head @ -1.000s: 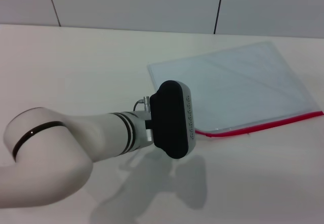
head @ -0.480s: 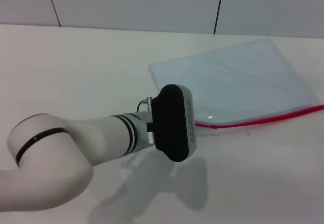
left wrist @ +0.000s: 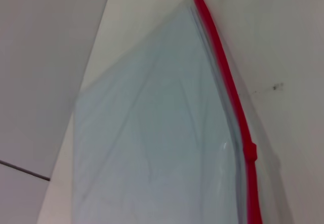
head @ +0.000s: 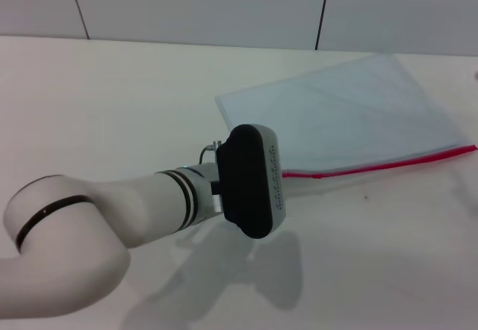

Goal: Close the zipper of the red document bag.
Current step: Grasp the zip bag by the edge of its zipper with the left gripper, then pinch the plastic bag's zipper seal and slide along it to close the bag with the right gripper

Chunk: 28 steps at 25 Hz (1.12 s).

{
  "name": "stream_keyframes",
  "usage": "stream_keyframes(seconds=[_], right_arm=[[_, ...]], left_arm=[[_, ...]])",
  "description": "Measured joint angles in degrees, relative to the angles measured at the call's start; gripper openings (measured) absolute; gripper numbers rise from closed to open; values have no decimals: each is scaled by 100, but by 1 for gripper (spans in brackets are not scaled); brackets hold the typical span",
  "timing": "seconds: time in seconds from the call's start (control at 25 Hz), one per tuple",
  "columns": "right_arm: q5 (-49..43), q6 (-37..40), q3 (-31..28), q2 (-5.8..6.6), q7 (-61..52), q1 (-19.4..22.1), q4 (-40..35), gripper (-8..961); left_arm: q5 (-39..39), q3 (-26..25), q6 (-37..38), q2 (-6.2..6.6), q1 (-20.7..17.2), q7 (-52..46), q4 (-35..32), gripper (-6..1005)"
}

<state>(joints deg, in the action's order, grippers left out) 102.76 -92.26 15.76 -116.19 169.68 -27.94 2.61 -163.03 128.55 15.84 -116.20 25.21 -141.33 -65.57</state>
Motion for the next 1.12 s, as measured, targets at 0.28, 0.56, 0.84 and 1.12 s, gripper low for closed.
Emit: stream_keyframes(seconds=[0.28, 0.56, 0.84, 1.12], right_arm=[[-524, 22, 1534, -7, 215, -266, -649, 879], [-1941, 361, 1792, -6, 219, -671, -1164, 880], [-2622, 732, 1811, -30, 228, -1030, -1243, 879], [-2658, 1115, 1829, -35, 231, -1105, -1247, 857]], left_arm=[[-161, -45, -981, 15, -410, 237, -37, 52], [-150, -57, -2263, 17, -942, 624, -132, 52], [-150, 7, -2313, 41, -1046, 639, -265, 52], [-150, 24, -2316, 34, -1117, 663, -359, 51]])
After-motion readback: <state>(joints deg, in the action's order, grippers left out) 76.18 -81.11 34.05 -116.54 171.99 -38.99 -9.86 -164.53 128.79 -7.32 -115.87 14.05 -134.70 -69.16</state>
